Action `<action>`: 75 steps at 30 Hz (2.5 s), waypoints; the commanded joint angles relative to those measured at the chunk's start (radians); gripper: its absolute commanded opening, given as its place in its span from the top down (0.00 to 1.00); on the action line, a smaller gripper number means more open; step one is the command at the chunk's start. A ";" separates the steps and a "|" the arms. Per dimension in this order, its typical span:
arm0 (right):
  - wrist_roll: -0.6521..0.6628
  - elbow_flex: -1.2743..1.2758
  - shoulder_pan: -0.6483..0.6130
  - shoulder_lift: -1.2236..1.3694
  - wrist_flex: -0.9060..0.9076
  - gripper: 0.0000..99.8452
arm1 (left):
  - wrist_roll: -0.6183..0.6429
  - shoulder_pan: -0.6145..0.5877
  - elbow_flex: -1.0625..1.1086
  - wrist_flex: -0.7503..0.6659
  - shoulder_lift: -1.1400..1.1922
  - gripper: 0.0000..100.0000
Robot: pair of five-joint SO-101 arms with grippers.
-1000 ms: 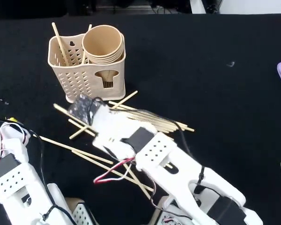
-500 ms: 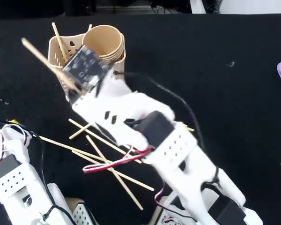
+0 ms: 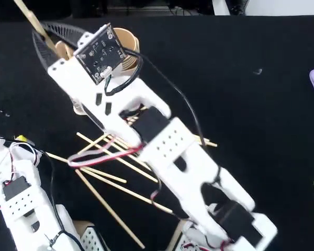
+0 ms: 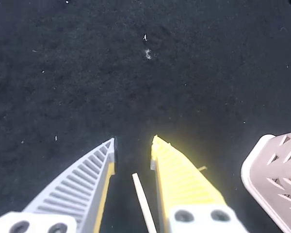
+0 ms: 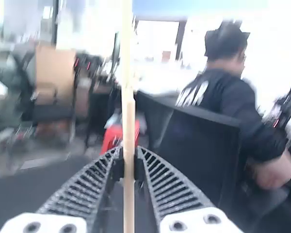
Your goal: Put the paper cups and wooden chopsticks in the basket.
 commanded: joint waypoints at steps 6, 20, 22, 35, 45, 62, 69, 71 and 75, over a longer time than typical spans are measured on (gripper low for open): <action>-0.009 -0.239 0.132 0.223 -0.181 0.99 | 0.009 0.018 -0.004 -0.031 -0.015 0.87; -0.011 -0.343 0.130 0.390 0.021 0.99 | 0.009 0.018 -0.005 -0.031 -0.015 0.87; -0.011 -0.343 0.117 0.394 0.104 0.99 | 0.009 0.018 -0.005 -0.031 -0.015 0.87; -0.011 -0.444 0.114 0.286 0.393 0.90 | 0.008 0.018 -0.005 -0.031 -0.015 0.87; -0.005 -0.421 -0.012 -0.012 1.250 0.90 | 0.009 0.018 -0.005 -0.031 -0.015 0.87; -0.092 0.633 -0.245 -0.044 0.850 0.81 | 0.011 0.007 -0.013 -0.031 -0.015 0.87; -0.224 0.722 -0.334 -0.044 0.756 0.72 | 0.038 -0.073 -0.035 -0.025 -0.014 0.87; -0.261 0.762 -0.351 -0.044 0.687 0.72 | 0.089 -0.097 -0.036 -0.025 -0.014 0.87; -0.308 0.825 -0.382 -0.044 0.591 0.72 | 0.103 -0.105 -0.036 -0.025 -0.014 0.87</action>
